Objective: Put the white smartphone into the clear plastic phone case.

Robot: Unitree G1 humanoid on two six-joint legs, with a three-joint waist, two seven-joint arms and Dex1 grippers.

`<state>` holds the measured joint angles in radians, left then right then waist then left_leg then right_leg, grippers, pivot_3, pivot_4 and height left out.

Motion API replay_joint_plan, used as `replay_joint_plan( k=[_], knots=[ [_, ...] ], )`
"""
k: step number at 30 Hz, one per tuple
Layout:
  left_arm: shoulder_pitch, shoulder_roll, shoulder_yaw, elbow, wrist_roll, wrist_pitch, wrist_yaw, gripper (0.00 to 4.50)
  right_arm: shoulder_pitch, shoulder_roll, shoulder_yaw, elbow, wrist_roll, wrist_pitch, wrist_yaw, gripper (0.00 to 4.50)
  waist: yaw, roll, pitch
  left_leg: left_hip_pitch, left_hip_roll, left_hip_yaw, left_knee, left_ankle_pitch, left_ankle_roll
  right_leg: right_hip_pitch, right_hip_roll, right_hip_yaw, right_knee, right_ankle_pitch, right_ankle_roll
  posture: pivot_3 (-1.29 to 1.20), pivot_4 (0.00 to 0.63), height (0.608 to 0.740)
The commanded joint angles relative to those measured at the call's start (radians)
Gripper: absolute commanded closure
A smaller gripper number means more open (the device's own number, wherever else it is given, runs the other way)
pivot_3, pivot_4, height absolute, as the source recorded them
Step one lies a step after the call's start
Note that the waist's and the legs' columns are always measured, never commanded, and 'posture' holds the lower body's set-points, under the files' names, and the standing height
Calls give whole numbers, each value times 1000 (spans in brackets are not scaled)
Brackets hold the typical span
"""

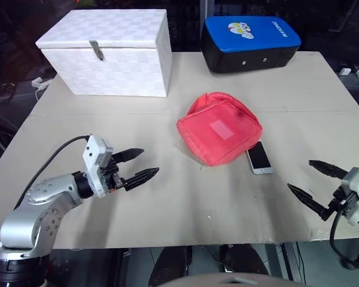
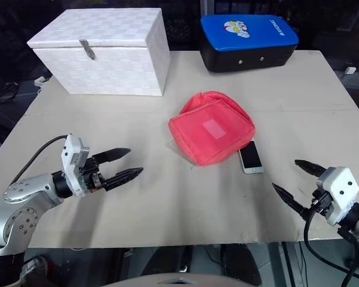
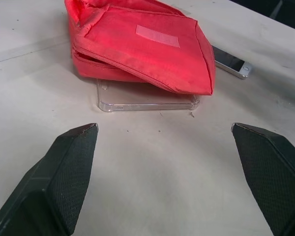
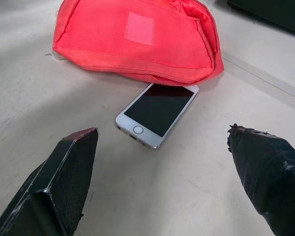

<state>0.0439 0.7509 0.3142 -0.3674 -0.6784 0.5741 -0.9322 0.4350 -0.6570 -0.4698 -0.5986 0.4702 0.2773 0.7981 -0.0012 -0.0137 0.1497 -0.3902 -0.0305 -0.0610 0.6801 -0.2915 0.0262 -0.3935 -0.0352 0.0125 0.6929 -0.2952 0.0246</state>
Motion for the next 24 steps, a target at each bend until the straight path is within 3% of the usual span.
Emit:
replay_joint_plan(
  k=[1, 9, 11, 15, 19, 24],
  knots=[
    [-53, 16, -10, 4, 7, -20, -8, 64, -3, 19, -4, -41, -3, -36, -16, 0, 0, 0, 0, 0, 0, 0, 0, 0, 0, 0, 0, 0, 0, 0, 0, 0, 150, 740],
    [-186, 26, -74, 76, 29, -48, -68, 64, -55, 27, 95, -130, -65, -42, -72, 0, 9, 1, 0, 0, 0, 1, 0, 0, 0, 0, 0, 1, 0, 0, 0, 0, 150, 740],
    [-192, 22, -80, 72, 15, -54, -90, 64, -118, 12, 177, -152, -85, 42, -116, 0, 7, 1, 0, 0, 0, 1, 0, 0, 0, 0, 0, 1, 0, 0, 0, 0, 150, 740],
    [-175, 46, -161, 71, 94, -88, -125, 64, -272, -23, 380, -139, -277, 116, -200, 0, -2, 1, 0, 1, 0, 1, 0, 1, -1, 0, 0, 1, 0, 0, 0, 0, 150, 740],
    [-298, -8, -192, 97, 83, 93, 52, 64, -299, 35, 383, -175, -159, 120, -172, 0, 9, 0, 1, 0, 0, 0, -1, 2, -3, -1, 1, 0, 0, 0, 0, 0, 150, 740],
    [-557, -92, -240, 212, 128, 254, 218, 64, -154, 29, 289, -242, -127, 39, -121, 0, 22, -2, 1, -4, -2, -4, 4, 1, -1, -1, 0, -4, -1, 0, 1, 0, 150, 740]
  ],
)
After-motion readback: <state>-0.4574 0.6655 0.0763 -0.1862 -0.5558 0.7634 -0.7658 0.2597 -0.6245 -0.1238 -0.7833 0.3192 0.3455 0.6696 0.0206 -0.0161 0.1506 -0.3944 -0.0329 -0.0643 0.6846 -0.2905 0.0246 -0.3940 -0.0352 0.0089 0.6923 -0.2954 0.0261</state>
